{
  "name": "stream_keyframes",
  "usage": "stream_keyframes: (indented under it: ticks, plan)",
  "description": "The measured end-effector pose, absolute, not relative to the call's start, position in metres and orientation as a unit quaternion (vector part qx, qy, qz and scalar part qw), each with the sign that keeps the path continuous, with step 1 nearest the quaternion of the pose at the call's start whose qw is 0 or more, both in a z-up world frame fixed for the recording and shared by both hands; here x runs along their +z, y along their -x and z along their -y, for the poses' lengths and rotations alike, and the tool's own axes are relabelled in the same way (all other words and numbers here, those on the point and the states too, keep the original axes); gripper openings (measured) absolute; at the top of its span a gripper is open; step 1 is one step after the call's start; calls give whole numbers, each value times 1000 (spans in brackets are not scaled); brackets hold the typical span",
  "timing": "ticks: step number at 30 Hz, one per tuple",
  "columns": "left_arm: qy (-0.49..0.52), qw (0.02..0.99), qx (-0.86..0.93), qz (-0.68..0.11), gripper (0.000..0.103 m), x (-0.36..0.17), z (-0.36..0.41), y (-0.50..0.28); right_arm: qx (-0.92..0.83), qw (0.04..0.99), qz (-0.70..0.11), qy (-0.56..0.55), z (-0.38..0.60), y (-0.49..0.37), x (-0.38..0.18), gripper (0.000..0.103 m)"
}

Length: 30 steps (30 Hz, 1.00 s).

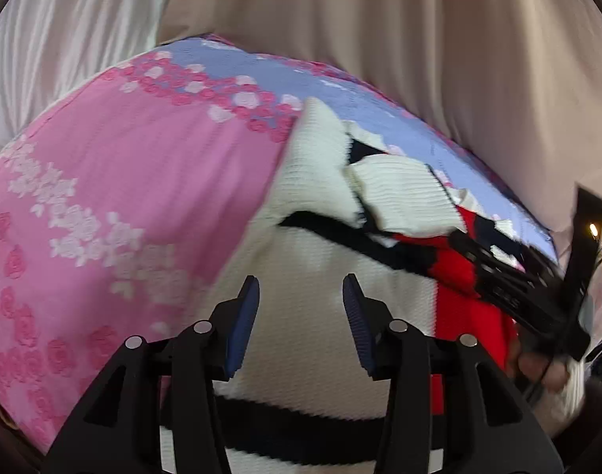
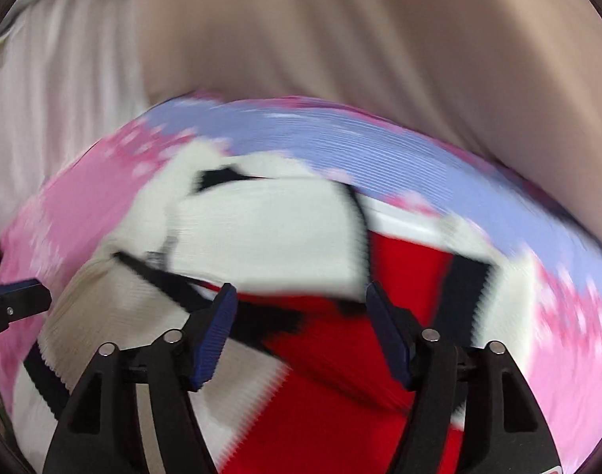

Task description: Fold small clothes

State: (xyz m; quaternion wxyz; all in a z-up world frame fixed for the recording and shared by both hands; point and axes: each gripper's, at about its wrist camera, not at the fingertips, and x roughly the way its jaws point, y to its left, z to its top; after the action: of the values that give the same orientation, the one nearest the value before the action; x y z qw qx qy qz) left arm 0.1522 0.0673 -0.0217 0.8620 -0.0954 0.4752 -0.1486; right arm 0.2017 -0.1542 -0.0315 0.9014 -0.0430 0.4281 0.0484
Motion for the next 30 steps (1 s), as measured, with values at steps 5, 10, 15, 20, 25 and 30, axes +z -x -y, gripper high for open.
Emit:
stream_keyframes:
  ticks: [5,10,15,20,25,30]
  plan:
    - [108,858,-140,-483,43,-26,-82,-152,84,880,-468,6,143,-240,-53,13]
    - [114,856,-154,-479,43,-22,-84,-153,20,892,-360,-274,246,-203,-2,5]
    - [125,845,-184,-487,43,-24,-64,-167,-118,829,-296,-459,356,-107,-33,6]
    - [184,808,-224,-512,49,-38,-29,-197,-153,797,-370,-452,370,-96,-86,7]
    - [281,774,-187,-536,50,-66,-23,-246,-146,809,-347,-452,369,-94,-70,47]
    - [342,742,-167,-551,25,-85,-37,-275,-133,812,-333,-460,387,-103,-60,73]
